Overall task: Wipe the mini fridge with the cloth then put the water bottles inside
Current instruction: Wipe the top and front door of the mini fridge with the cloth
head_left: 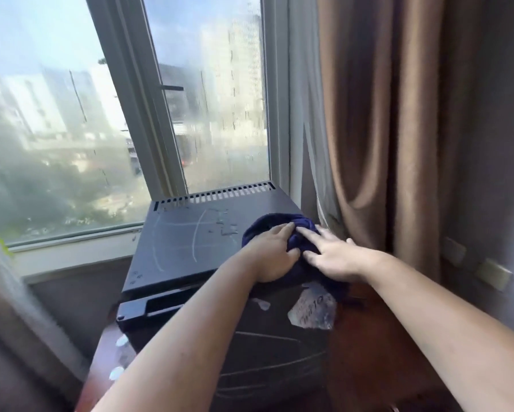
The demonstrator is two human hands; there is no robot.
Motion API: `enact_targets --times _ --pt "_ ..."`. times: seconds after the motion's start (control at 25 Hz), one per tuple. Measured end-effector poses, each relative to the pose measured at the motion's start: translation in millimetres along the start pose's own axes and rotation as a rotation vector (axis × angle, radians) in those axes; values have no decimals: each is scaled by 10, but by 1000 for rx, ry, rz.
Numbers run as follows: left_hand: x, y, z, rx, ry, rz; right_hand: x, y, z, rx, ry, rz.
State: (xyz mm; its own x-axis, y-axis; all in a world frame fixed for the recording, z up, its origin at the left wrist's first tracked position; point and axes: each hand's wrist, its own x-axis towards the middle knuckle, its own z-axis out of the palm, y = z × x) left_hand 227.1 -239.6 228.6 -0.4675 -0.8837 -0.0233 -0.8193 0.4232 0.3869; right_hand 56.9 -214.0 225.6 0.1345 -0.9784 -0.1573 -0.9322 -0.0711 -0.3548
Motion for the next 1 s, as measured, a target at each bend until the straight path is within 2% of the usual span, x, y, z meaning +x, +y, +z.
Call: enact_targets --times 0.28,0.56,0.8,1.0 --pt "-486 -329 1 -34 75 -47 -195 -576 235 -47 -47 12" --pt "-898 -1105 -240 -101 142 -77 -19 -1471 442 -79 -95 -5" --pt "-1217 -1819 -506 -154 174 -73 220 -2277 753 -71 -68 29" --pt "-1167 -2104 -596 -179 180 -27 363 -2504 846 -43 -24 80"
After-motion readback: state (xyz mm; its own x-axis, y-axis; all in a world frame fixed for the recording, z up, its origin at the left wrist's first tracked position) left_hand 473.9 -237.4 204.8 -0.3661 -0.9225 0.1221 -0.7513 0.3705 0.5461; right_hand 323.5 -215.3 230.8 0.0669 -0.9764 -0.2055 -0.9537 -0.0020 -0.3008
